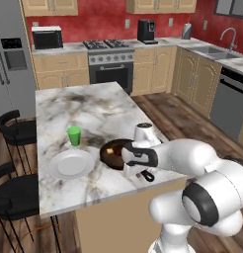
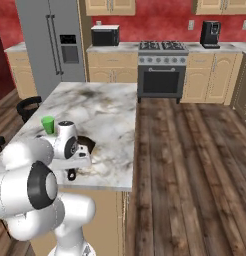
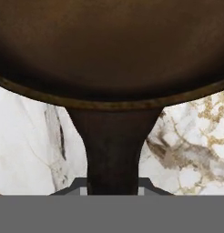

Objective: Pick up the pan with the steak in it and place it on the dining table. Then place the steak on the plate.

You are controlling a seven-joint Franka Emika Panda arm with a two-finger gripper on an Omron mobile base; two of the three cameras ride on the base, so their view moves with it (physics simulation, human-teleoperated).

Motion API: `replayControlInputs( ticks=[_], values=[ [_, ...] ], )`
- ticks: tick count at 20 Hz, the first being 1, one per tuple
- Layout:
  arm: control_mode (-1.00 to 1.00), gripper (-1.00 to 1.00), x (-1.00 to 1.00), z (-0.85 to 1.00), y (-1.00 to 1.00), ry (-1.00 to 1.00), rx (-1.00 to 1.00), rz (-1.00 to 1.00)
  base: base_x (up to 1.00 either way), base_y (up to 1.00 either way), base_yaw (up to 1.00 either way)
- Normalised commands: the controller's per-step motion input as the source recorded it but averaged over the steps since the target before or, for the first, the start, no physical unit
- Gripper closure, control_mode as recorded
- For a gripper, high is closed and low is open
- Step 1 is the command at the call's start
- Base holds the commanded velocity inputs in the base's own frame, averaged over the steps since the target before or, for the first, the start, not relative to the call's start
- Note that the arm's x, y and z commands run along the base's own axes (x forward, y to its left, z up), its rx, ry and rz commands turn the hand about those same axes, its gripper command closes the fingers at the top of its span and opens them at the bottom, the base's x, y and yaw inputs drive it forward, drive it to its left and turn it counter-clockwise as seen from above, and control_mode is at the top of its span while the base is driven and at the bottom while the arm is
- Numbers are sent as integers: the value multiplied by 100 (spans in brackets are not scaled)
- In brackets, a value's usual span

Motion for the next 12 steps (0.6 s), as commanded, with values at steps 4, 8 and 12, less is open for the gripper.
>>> replayControlInputs(
  ticks=[4,8,12],
  values=[
    [-100,100,58,-18,13,0,0,-1,0,0,0],
    [-100,100,44,-23,10,1,-2,0,0,0,0],
    [-100,100,37,-18,6,1,-1,0,0,0,0]
  ],
)
